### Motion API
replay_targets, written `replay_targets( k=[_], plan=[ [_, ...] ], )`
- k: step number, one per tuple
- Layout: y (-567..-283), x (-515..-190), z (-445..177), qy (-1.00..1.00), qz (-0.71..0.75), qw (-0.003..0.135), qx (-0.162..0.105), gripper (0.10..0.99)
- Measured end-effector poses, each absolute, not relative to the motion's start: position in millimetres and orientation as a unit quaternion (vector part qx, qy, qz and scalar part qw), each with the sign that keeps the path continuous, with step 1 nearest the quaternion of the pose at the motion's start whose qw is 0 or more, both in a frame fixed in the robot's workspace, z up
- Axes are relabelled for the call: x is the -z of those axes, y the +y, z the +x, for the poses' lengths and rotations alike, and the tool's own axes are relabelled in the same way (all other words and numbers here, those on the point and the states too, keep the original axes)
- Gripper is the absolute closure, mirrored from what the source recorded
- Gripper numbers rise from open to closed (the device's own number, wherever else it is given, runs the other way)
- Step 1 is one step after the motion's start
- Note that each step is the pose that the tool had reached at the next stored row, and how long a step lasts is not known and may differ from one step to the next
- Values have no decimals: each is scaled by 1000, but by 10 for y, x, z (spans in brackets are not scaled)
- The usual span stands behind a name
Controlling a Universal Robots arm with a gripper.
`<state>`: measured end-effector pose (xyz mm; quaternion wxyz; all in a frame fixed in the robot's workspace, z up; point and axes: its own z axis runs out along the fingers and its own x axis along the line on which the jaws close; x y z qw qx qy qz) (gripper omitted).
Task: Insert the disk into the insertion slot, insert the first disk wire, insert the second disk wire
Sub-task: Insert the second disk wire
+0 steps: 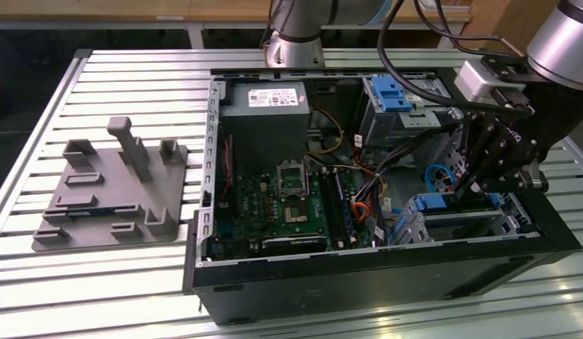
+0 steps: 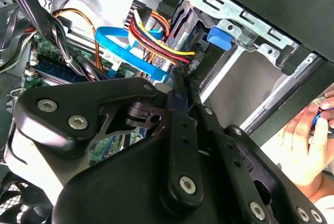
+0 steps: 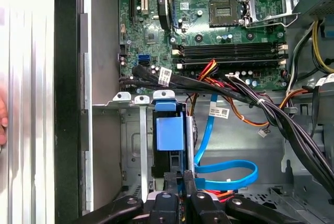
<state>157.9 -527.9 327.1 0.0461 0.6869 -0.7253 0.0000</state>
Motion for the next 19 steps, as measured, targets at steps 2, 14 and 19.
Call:
replay_targets(
  k=[2, 14, 19],
  plan=[
    [-5279, -3248, 1579, -725, 687, 46, 0, 925],
    [-5280, -3632, 1579, -725, 687, 45, 1, 855],
    [-5279, -3731, 1579, -725, 687, 45, 1, 855]
  ],
)
